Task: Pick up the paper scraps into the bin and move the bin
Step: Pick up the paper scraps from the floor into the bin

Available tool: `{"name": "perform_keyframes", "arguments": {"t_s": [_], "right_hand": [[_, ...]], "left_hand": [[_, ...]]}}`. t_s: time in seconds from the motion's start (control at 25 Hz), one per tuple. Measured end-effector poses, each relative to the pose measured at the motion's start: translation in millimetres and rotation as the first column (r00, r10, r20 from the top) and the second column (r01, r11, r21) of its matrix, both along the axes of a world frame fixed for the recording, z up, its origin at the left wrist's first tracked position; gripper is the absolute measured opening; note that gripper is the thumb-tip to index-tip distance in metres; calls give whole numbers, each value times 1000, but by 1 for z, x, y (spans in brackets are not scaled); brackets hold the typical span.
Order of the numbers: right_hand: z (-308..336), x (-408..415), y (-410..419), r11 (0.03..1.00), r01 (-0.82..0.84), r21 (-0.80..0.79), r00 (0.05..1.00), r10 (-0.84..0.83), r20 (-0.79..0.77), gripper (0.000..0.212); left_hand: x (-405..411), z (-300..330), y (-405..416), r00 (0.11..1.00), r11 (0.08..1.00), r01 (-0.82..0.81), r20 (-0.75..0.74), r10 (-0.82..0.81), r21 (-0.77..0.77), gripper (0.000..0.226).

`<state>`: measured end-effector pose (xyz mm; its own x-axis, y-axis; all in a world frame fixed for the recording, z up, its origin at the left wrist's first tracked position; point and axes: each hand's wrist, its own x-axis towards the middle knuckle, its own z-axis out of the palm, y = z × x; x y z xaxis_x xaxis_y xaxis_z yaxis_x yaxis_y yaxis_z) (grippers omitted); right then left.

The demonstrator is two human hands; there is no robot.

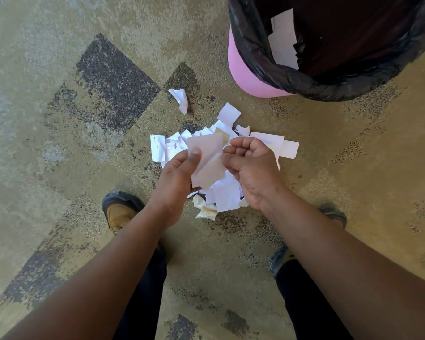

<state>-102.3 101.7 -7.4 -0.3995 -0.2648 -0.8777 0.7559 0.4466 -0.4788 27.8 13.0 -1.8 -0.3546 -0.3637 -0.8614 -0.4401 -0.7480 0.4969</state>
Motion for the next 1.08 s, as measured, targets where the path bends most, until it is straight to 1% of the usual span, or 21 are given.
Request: {"name": "perform_keyframes", "arguments": {"t_s": [0.04,0.12,0.2,0.24,0.28,0.32,0.36,0.44,0.48,0.52,0.56,0.6,0.64,0.68,0.76,0.8,0.84,0.88,0.96,1.04,1.08], "right_hand": [[0,3,-1,1000,13,8,1000,-12,-19,34],[0,4,-1,1000,2,15,997,-1,-83,37],[8,1,0,993,-114,23,976,116,-182,46],[14,-2,2,985,-172,-4,966,168,-196,48],[22,-5,1,977,-206,-57,964,192,-184,45],[32,-8,0,968,-218,-122,966,196,-168,37],[43,-13,-2,957,-227,-183,964,195,-180,29],[67,-28,-4,933,-235,-273,937,142,-320,27],[80,-39,-5,919,-250,-305,899,104,-425,27],[91,-50,-5,905,-284,-318,843,77,-532,24],[103,-62,-6,890,-324,-321,773,54,-632,22],[111,-74,-7,881,-363,-305,685,31,-728,25],[116,-87,-7,874,-404,-270,580,16,-814,30],[119,-101,-9,876,-434,-212,461,13,-888,31],[117,-126,-13,889,-454,-62,236,53,-970,28],[112,-137,-16,896,-444,16,149,91,-985,26],[105,-146,-18,898,-428,102,94,156,-983,24],[99,-155,-21,885,-419,205,66,255,-965,23],[92,-167,-27,792,-458,404,67,484,-872,30],[89,-171,-30,722,-502,476,103,597,-796,41],[88,-170,-29,722,-492,487,113,607,-786,47]], "left_hand": [[0,-1,2,998,996,66,-11,-67,-55,13],[-2,0,4,986,966,166,39,-161,-200,21],[-6,6,1,989,954,141,86,-122,-264,28],[-8,11,-2,994,960,108,56,-96,-260,29],[-12,18,-6,997,965,81,3,-83,-250,29],[-18,26,-11,995,966,67,-54,-83,-250,28],[-26,36,-14,990,958,63,-102,-95,-280,27],[-46,62,-23,969,897,75,-179,-168,-436,24],[-58,75,-28,948,818,97,-198,-250,-567,23],[-69,88,-34,919,692,125,-179,-350,-711,23],[-82,100,-41,888,537,140,-135,-440,-832,23],[-95,108,-47,859,386,135,-86,-505,-913,24],[-110,112,-53,831,262,111,-55,-553,-959,24],[-126,112,-60,804,165,78,-36,-593,-983,23],[-155,101,-73,763,27,72,38,-645,-997,24],[-167,93,-79,740,-28,108,99,-665,-994,25],[-177,87,-84,706,-79,171,178,-686,-982,25],[-184,82,-89,664,-127,250,265,-699,-960,25],[-193,77,-94,602,-201,361,392,-695,-911,27],[-197,76,-97,588,-236,396,442,-677,-888,27],[-196,76,-97,595,-241,399,450,-666,-884,29]]}}
